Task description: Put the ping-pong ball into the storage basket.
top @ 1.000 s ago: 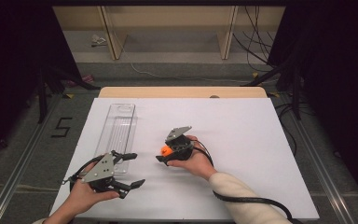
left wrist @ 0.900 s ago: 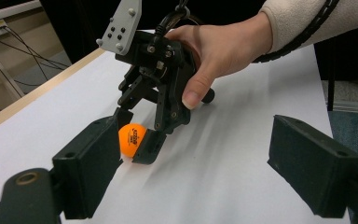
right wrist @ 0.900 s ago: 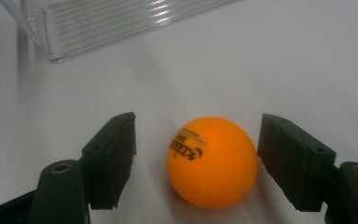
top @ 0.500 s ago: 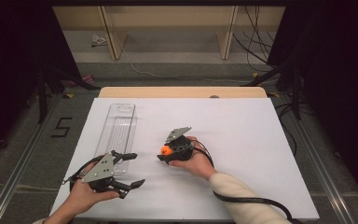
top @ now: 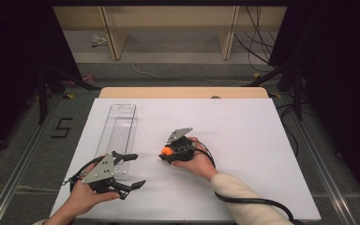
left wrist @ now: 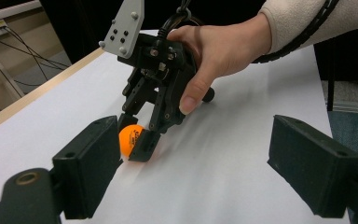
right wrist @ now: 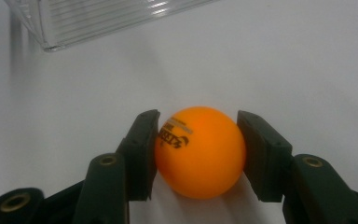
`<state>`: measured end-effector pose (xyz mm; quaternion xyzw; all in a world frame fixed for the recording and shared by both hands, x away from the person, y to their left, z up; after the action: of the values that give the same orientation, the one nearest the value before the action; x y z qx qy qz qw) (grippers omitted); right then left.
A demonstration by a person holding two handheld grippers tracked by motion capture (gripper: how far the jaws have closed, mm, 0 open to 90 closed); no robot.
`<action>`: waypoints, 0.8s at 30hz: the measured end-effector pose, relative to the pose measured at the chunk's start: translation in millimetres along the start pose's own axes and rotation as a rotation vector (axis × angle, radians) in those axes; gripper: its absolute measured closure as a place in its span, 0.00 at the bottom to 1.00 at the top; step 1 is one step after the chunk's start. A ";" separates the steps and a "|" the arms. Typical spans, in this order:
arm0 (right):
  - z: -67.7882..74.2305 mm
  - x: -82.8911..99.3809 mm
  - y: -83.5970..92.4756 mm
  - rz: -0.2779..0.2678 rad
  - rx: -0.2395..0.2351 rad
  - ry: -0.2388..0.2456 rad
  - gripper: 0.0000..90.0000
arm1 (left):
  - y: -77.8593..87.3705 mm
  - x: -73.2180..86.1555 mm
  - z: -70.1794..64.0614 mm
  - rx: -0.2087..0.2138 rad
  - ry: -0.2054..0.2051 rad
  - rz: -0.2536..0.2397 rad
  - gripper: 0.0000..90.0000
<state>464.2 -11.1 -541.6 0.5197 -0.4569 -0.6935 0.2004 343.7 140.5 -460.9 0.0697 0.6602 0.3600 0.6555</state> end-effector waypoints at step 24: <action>-0.4 -6.4 9.6 -0.034 0.010 0.003 0.57 | 0.6 -0.1 0.1 -0.001 0.000 -0.001 0.18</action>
<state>465.1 -11.2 -530.1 0.5293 -0.4514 -0.6937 0.1868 343.6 140.9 -460.5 0.0691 0.6600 0.3599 0.6558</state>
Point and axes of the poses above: each handheld gripper's, and its own axes: y roughly backward along the jaws, x roughly out of its underside, z roughly to its left, the point moved 7 cm from there along -y, roughly forward along the jaws, and after that the axes turned 15 degrees about z, right-handed, at the moved point
